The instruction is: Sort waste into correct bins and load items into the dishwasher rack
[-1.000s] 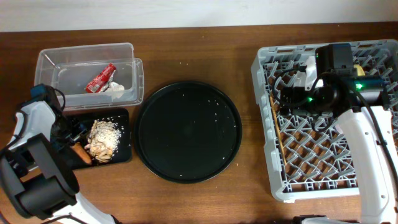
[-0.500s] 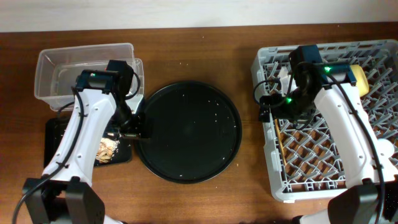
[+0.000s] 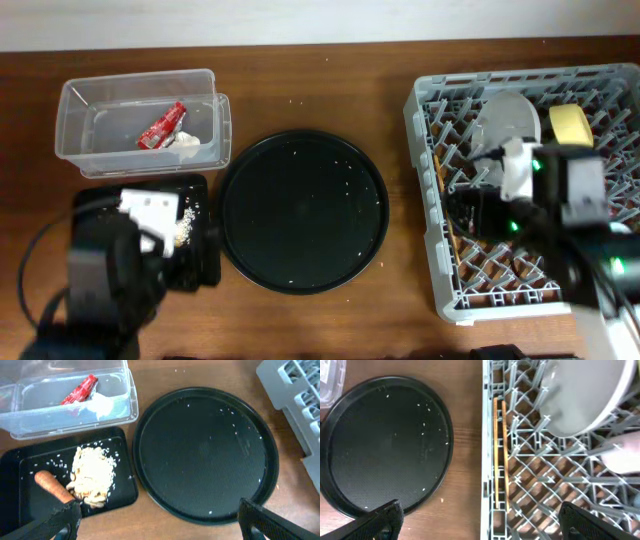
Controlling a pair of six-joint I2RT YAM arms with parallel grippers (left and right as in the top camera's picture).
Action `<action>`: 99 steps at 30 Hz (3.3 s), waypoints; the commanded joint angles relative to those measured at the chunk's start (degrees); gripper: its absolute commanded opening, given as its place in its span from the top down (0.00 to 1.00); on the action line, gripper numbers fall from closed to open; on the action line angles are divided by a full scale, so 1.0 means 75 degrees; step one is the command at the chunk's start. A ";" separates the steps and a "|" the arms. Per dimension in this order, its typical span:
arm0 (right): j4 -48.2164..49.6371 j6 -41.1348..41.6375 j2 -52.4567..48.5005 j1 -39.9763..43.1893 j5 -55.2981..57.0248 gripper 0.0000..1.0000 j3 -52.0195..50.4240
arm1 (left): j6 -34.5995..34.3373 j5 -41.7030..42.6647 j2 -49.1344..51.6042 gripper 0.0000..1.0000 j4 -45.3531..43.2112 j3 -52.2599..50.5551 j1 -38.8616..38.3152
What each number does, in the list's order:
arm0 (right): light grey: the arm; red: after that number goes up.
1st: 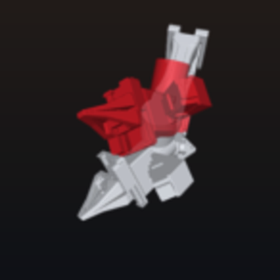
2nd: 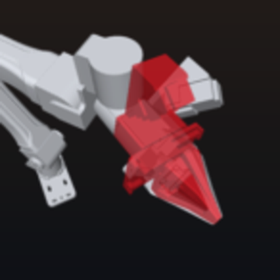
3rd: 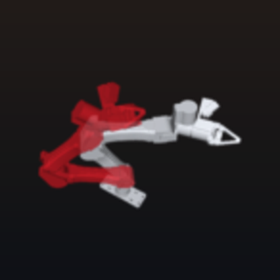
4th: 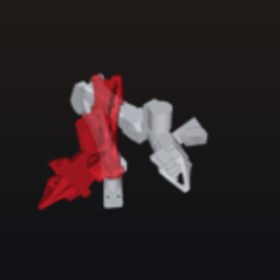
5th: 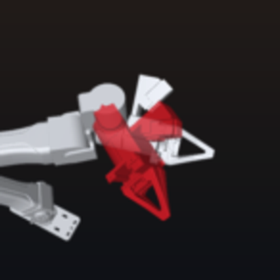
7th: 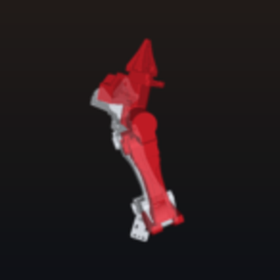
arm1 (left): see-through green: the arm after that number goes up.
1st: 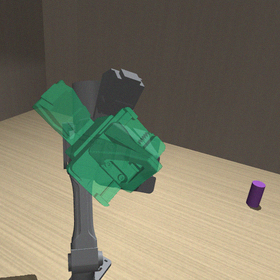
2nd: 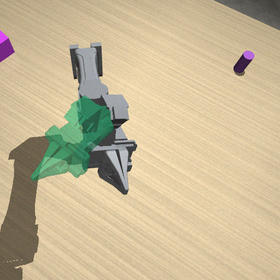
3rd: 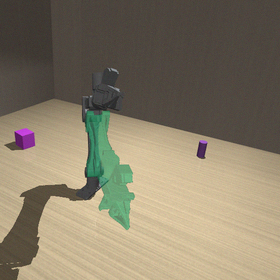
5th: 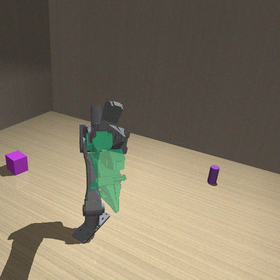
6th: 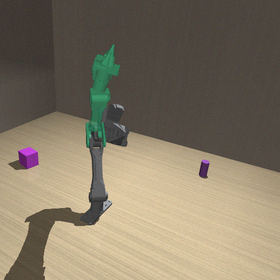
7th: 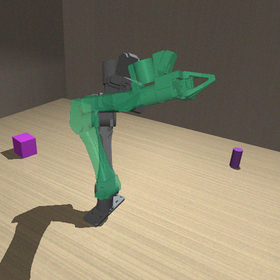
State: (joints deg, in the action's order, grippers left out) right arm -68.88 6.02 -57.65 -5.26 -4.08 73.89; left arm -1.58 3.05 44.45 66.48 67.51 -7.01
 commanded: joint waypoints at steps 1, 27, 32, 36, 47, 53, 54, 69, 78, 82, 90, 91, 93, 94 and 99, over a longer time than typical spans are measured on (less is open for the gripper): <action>0.0455 0.0061 0.1530 0.0009 0.0472 0.02 -0.1037 | -0.0286 0.0085 -0.1684 0.01 -0.0323 -0.1049 0.0017; 0.9168 -0.0172 0.7662 0.0408 0.0662 0.02 -0.9049 | -0.0303 0.0085 -0.1935 0.01 0.0877 -0.1204 0.0017; 0.8568 -0.0947 0.7662 0.0717 0.0568 0.02 -0.9809 | -0.0303 0.0085 -0.1935 0.01 0.0877 -0.1204 0.0017; 0.8574 -0.0950 0.7659 0.0711 0.0577 0.02 -0.9809 | -0.0303 0.0085 -0.1935 0.01 0.0877 -0.1204 0.0017; 0.8574 -0.0950 0.7659 0.0711 0.0577 0.02 -0.9809 | -0.0303 0.0085 -0.1935 0.01 0.0877 -0.1204 0.0017; 0.8574 -0.0950 0.7659 0.0711 0.0577 0.02 -0.9809 | -0.0297 0.0035 -0.2340 0.01 -0.0149 -0.1649 0.0017; 0.8574 -0.0950 0.7659 0.0711 0.0577 0.02 -0.9809 | -0.0297 -0.0041 -0.2646 0.01 -0.0644 -0.2157 0.0017; 0.8574 -0.0950 0.7659 0.0711 0.0577 0.02 -0.9809 | 0.1000 -0.0321 -0.5890 0.01 -0.8236 -0.8935 0.0017; 0.8574 -0.0950 0.7659 0.0711 0.0577 0.02 -0.9809 | 0.1000 -0.0321 -0.5887 0.01 -0.8233 -0.8932 0.0017; 0.8574 -0.0950 0.7659 0.0711 0.0577 0.02 -0.9809 | 0.1000 -0.0321 -0.5887 0.01 -0.8233 -0.8932 0.0017; 0.8574 -0.0950 0.7659 0.0711 0.0577 0.02 -0.9809 | 0.1000 -0.0321 -0.5887 0.01 -0.8233 -0.8932 0.0017; 0.8574 -0.0950 0.7659 0.0711 0.0577 0.02 -0.9809 | 0.1000 -0.0318 -0.5887 0.01 -0.8233 -0.8932 0.0017; 0.8574 -0.0950 0.7659 0.0711 0.0577 0.02 -0.9809 | 0.1000 -0.0318 -0.5887 0.01 -0.8233 -0.8932 0.0017; 0.8574 -0.0950 0.7659 0.0711 0.0577 0.02 -0.9809 | 0.1000 -0.0321 -0.5887 0.01 -0.8233 -0.8932 0.0017; 0.8574 -0.0950 0.7659 0.0711 0.0577 0.02 -0.9809 | 0.1000 -0.0321 -0.5887 0.01 -0.8233 -0.8932 0.0017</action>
State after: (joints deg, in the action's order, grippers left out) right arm -4.27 -0.71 -0.58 -0.30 0.38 0.62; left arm 4.97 -0.19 0.64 4.73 0.86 -7.01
